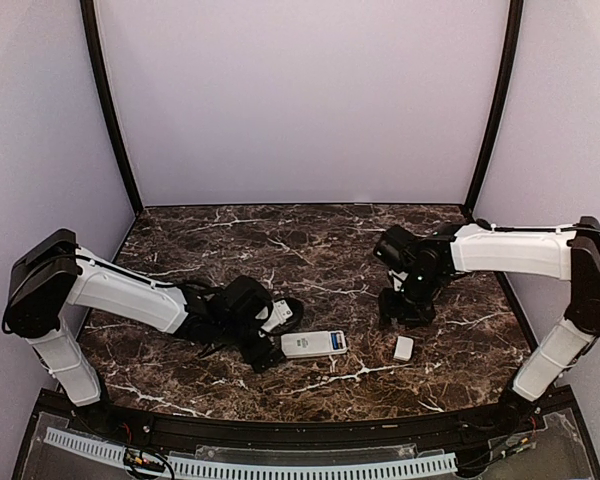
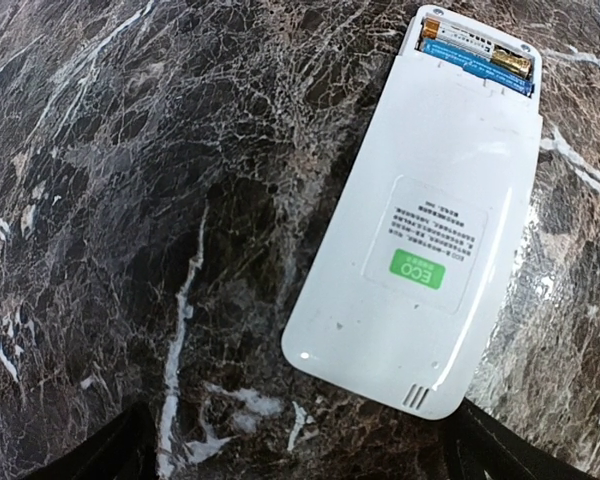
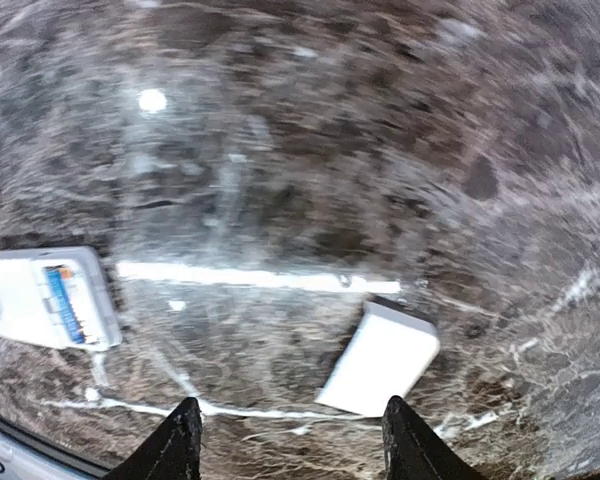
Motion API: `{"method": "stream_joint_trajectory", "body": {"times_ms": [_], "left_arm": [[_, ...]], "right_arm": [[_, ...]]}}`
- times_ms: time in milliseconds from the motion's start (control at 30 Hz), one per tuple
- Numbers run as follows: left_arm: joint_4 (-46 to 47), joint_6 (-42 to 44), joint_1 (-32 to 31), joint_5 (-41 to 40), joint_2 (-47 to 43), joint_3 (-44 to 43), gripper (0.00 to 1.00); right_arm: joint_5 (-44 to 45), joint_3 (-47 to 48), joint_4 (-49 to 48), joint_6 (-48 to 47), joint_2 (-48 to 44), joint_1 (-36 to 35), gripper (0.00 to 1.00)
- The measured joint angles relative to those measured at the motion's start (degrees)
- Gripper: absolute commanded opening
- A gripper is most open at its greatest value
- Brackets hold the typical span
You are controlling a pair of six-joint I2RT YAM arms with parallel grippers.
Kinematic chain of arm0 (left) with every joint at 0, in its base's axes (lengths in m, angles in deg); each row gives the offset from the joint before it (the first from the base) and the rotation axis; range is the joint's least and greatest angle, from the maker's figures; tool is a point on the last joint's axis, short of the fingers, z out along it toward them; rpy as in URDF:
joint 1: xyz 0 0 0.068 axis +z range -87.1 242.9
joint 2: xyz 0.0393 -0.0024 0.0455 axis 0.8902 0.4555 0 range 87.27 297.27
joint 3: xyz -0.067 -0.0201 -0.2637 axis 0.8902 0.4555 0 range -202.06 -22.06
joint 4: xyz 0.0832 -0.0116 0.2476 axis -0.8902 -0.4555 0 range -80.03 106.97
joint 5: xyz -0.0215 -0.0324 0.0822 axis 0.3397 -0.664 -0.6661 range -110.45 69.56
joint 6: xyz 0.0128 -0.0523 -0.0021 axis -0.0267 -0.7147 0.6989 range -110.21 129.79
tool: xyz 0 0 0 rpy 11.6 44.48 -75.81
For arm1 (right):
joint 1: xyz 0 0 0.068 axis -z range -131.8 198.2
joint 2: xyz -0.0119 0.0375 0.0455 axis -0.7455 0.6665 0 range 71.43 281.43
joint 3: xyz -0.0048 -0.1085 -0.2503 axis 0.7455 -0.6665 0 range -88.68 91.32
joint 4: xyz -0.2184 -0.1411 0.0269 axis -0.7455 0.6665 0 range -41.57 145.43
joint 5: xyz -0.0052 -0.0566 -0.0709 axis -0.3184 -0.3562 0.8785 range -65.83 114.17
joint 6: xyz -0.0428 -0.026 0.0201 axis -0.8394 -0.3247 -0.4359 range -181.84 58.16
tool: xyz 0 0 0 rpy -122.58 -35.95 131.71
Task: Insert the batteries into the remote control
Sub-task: Move the remote control without the battery cover to the center of the board, then pick up the battery cover at the center of the board.
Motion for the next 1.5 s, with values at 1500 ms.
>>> {"method": "stream_joint_trajectory", "body": {"times_ms": [1500], "left_arm": [[0.57, -0.26, 0.37, -1.88, 0.00, 0.09, 0.99]], "right_arm": [[-4.00, -5.22, -3.96, 3.13, 2.69, 2.60, 0.21]]}}
